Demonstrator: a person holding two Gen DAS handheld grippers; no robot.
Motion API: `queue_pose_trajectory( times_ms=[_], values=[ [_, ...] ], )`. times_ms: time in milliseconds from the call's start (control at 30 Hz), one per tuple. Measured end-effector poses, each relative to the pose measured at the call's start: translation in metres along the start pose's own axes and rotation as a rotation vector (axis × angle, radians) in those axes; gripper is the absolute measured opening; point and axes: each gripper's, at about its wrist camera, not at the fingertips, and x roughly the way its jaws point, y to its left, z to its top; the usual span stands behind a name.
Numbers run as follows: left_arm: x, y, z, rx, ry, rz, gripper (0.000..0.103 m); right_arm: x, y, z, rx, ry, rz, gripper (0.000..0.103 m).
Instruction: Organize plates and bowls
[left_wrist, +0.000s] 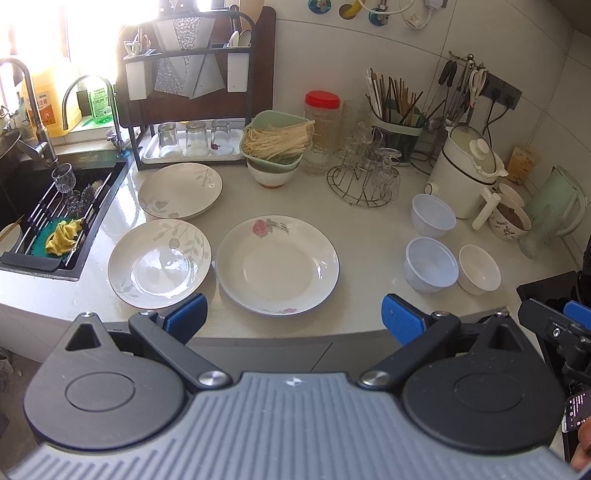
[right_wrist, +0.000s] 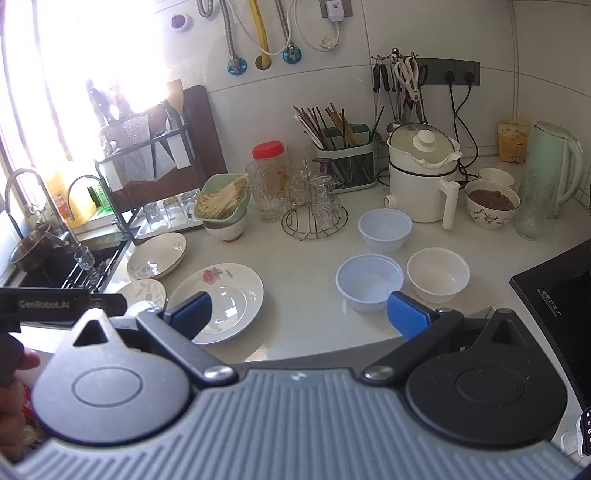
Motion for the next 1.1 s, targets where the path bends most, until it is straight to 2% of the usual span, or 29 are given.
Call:
queue_pose_trajectory(
  times_ms=[1100],
  values=[
    [0.0026, -0.0048, 0.0035, 0.025, 0.019, 0.013, 0.102, 0.0085, -0.0022, 0.0015, 0.008, 0.02, 0.019, 0.103]
  ],
)
